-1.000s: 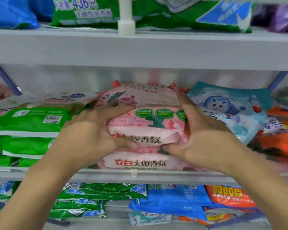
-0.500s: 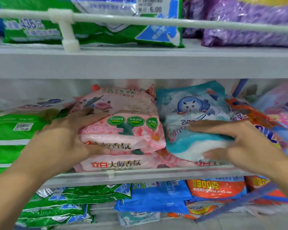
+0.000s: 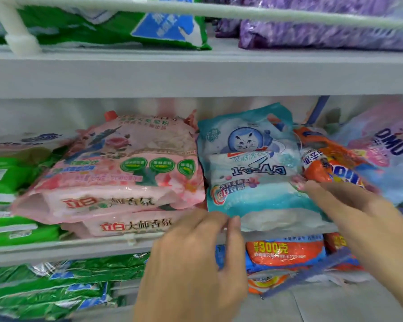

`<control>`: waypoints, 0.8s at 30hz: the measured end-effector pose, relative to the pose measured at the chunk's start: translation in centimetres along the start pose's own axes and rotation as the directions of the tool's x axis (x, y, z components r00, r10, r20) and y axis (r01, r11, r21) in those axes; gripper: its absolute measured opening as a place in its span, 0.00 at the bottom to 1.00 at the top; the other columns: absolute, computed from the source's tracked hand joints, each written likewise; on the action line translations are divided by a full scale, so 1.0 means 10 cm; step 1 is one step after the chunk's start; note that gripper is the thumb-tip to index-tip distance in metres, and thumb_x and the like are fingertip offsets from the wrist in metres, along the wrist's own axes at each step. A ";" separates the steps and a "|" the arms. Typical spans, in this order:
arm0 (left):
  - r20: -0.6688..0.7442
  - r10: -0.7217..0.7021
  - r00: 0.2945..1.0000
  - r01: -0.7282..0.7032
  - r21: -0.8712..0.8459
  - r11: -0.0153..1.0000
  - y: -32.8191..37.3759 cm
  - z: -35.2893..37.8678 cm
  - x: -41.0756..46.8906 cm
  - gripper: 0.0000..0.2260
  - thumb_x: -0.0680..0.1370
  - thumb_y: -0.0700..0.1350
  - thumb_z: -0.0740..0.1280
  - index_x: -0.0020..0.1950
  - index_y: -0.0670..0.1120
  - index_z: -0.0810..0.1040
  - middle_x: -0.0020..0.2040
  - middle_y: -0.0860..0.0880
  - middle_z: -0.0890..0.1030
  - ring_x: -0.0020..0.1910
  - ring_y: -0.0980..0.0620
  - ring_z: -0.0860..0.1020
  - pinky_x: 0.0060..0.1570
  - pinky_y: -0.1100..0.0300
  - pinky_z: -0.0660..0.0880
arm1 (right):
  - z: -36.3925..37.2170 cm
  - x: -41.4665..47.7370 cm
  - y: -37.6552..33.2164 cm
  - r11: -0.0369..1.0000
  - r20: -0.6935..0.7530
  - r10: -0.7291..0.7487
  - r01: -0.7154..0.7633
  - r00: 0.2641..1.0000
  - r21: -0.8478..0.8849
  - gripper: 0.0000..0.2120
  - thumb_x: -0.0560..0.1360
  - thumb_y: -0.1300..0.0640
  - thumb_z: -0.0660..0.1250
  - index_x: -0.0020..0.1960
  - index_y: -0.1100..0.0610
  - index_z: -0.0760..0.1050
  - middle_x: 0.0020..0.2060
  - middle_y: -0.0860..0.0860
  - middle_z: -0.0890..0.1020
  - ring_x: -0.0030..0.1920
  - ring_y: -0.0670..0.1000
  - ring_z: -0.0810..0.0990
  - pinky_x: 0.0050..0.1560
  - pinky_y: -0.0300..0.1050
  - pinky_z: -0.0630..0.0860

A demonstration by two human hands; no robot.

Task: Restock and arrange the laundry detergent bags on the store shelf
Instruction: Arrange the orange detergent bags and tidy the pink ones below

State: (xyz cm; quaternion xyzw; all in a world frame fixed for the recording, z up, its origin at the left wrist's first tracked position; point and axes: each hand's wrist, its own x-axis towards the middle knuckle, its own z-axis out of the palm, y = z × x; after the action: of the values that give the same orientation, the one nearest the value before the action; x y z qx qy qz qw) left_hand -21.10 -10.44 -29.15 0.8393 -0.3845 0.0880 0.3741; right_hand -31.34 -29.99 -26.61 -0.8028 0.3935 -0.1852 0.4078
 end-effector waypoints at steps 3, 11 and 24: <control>0.237 -0.527 0.816 0.566 -0.145 0.812 0.21 0.07 0.05 0.31 0.71 0.78 0.51 0.59 0.62 0.78 0.49 0.58 0.82 0.54 0.55 0.80 0.59 0.55 0.75 | 0.00 -0.03 -0.08 0.961 -0.075 0.165 -0.177 0.983 -0.212 0.40 0.65 0.21 0.56 0.55 0.53 0.82 0.50 0.51 0.83 0.52 0.54 0.77 0.53 0.50 0.69; 0.410 -0.717 0.563 0.703 -0.694 0.156 0.25 0.47 0.21 0.21 0.70 0.61 0.76 0.51 0.49 0.73 0.48 0.46 0.86 0.49 0.45 0.86 0.56 0.45 0.80 | 0.09 0.25 -0.02 0.776 0.327 0.394 -0.502 0.859 0.381 0.25 0.63 0.40 0.80 0.56 0.49 0.84 0.46 0.50 0.88 0.49 0.53 0.87 0.47 0.48 0.83; 0.776 -0.430 0.461 0.843 -0.534 -0.062 0.16 0.19 0.10 0.19 0.68 0.48 0.79 0.57 0.45 0.86 0.56 0.40 0.86 0.52 0.40 0.86 0.54 0.39 0.82 | -0.17 -0.20 0.43 0.786 0.637 0.200 -0.510 0.745 0.349 0.38 0.52 0.62 0.83 0.62 0.54 0.80 0.55 0.55 0.87 0.57 0.64 0.85 0.64 0.77 0.71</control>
State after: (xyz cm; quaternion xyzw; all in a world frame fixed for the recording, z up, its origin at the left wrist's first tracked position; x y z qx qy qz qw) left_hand -21.85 -12.96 -29.14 0.5512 0.0338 -0.4915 0.6734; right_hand -35.72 -30.79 -28.99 -0.5914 0.3423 0.0510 0.7283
